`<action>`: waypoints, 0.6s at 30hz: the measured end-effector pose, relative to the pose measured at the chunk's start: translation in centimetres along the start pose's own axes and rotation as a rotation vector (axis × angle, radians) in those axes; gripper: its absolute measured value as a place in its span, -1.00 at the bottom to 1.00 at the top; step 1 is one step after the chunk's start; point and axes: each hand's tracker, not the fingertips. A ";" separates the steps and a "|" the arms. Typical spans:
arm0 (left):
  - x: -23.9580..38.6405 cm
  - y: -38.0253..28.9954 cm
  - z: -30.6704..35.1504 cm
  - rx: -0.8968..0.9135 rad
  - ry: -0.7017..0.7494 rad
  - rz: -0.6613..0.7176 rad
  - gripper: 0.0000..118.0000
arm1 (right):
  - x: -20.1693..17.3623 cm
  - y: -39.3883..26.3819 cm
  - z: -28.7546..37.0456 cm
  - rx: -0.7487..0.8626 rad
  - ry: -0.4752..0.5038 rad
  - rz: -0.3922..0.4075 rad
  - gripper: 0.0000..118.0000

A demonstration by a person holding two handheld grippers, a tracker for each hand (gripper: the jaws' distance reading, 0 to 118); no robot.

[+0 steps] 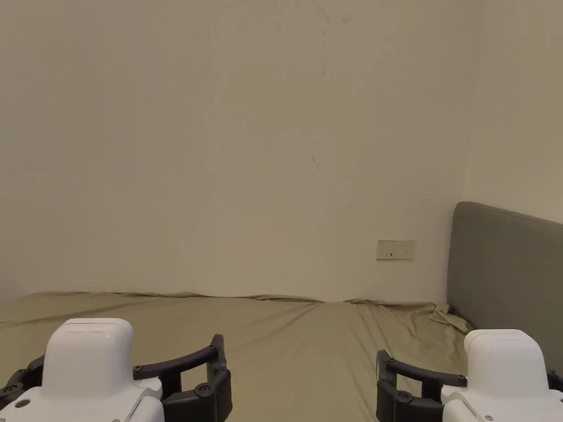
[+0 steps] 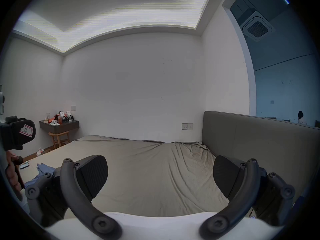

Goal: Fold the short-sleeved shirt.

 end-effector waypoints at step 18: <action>-0.4 0.0 -0.2 -0.007 0.001 0.002 1.00 | -0.1 0.1 0.1 0.005 0.003 -0.002 1.00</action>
